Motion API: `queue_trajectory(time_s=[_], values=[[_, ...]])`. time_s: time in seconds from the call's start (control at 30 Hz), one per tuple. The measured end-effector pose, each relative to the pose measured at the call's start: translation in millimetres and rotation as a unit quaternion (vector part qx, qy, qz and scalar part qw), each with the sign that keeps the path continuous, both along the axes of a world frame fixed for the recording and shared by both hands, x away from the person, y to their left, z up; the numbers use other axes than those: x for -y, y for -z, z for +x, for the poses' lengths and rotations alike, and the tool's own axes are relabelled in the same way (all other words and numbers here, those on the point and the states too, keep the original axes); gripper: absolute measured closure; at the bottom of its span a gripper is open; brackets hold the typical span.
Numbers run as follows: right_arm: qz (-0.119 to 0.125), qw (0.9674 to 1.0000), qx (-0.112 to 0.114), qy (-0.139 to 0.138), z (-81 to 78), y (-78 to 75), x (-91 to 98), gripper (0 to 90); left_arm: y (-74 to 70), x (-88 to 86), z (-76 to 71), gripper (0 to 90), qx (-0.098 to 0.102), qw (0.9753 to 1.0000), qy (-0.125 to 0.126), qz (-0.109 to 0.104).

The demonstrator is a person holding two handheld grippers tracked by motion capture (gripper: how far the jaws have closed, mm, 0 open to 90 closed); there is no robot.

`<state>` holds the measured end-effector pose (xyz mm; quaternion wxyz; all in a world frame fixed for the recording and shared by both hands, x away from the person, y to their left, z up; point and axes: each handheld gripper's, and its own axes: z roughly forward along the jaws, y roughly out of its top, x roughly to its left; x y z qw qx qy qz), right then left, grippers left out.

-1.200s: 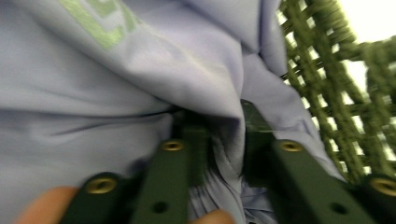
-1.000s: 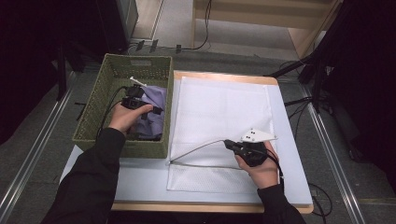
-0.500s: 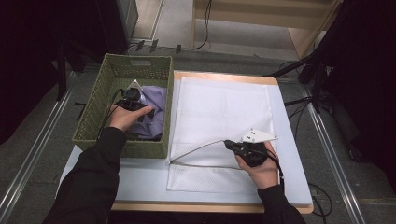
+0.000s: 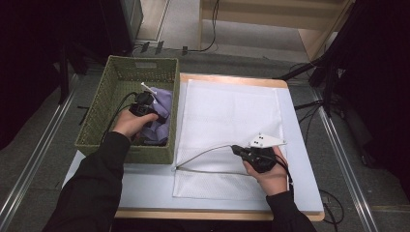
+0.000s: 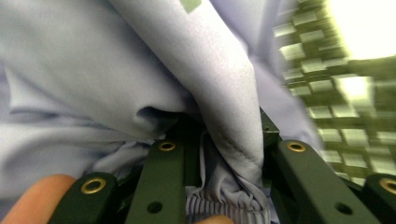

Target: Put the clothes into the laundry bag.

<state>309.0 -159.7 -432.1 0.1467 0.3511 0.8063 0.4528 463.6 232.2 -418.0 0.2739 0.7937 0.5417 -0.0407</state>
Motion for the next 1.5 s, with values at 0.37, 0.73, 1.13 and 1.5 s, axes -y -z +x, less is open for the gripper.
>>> queue_trajectory(time_s=[0.37, 0.73, 1.13, 1.5], values=[[0.0, 1.0, -0.002, 0.0, 0.3, 0.9, 0.5, 90.0, 10.5, 14.6, 1.2, 23.3, -0.024, 0.9983, 0.013, 0.052], [-0.001, 1.0, -0.003, -0.002, 0.8, 2.0, -0.4, 90.0, 8.2, 28.0, -5.1, 71.3, 0.0, 0.9929, 0.083, 0.085], [-0.003, 1.0, -0.003, -0.002, 0.8, 3.3, -0.5, 90.0, -17.6, 15.7, -11.2, 84.8, 0.041, 0.995, 0.088, 0.022], [-0.003, 1.0, 0.0, -0.002, 0.1, 2.2, -0.2, 90.0, -41.2, 4.3, -27.1, 85.4, 0.109, 0.9908, 0.074, -0.033]])
